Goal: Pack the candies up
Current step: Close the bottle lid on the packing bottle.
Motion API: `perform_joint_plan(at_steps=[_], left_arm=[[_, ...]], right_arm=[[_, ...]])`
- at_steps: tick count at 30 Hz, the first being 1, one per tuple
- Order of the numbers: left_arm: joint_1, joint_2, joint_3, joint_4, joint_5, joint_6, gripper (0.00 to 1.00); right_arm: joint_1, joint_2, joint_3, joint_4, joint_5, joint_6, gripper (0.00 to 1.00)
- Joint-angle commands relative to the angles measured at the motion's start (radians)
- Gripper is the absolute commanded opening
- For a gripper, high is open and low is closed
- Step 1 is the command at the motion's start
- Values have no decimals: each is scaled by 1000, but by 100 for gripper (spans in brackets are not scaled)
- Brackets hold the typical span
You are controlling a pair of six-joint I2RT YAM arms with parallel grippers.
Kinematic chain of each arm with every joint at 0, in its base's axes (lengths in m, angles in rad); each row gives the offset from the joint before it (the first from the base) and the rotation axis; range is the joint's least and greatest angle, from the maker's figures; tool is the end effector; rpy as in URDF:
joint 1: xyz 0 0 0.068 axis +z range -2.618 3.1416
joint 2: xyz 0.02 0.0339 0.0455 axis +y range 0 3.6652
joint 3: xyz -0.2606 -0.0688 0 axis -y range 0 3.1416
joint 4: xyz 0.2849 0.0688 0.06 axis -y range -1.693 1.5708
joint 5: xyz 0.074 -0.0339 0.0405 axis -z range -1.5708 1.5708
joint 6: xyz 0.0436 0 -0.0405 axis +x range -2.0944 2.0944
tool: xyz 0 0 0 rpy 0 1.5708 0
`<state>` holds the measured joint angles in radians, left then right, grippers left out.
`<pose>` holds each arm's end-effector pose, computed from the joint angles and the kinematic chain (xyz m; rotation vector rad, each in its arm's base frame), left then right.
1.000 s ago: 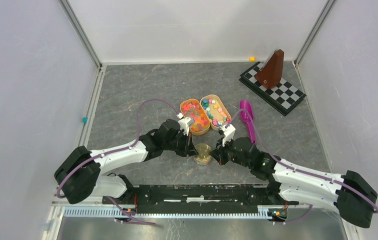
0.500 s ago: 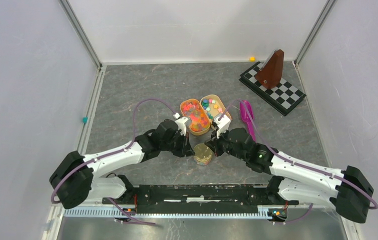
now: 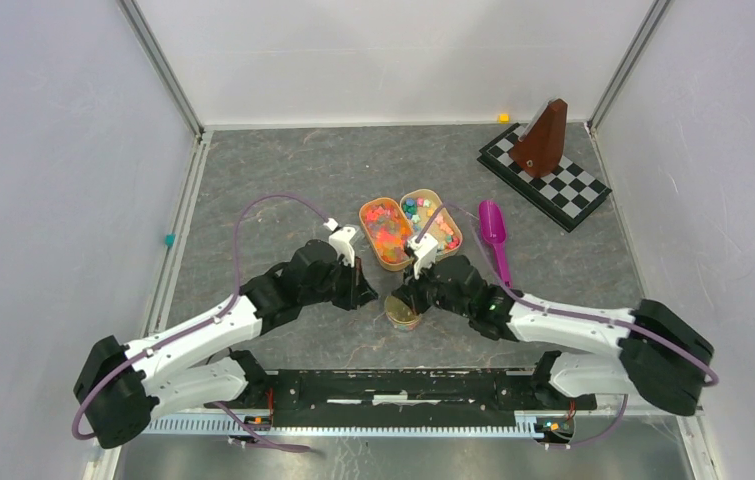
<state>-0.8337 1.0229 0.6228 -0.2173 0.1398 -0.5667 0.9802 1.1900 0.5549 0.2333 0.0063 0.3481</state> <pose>0.1740 -0.2007 0.2124 0.3955 2.3090 -0.9044 0.1652 0.2460 0.1887 -0.6409 1.9736 0.8411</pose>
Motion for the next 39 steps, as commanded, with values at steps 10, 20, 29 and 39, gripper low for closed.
perform_joint_plan(at_steps=[10,20,29,39], left_arm=[[-5,-60,-66,5,-23,-38,19],[-4,-56,-70,17,-4,-32,36],[-4,-62,-83,38,20,-35,52],[-4,-90,-95,49,23,-34,61]], right_arm=[[5,30,-108,113,-28,65,0],[3,-96,7,-5,115,-29,0],[1,4,-260,101,98,86,0],[5,-199,-144,-18,80,56,0]])
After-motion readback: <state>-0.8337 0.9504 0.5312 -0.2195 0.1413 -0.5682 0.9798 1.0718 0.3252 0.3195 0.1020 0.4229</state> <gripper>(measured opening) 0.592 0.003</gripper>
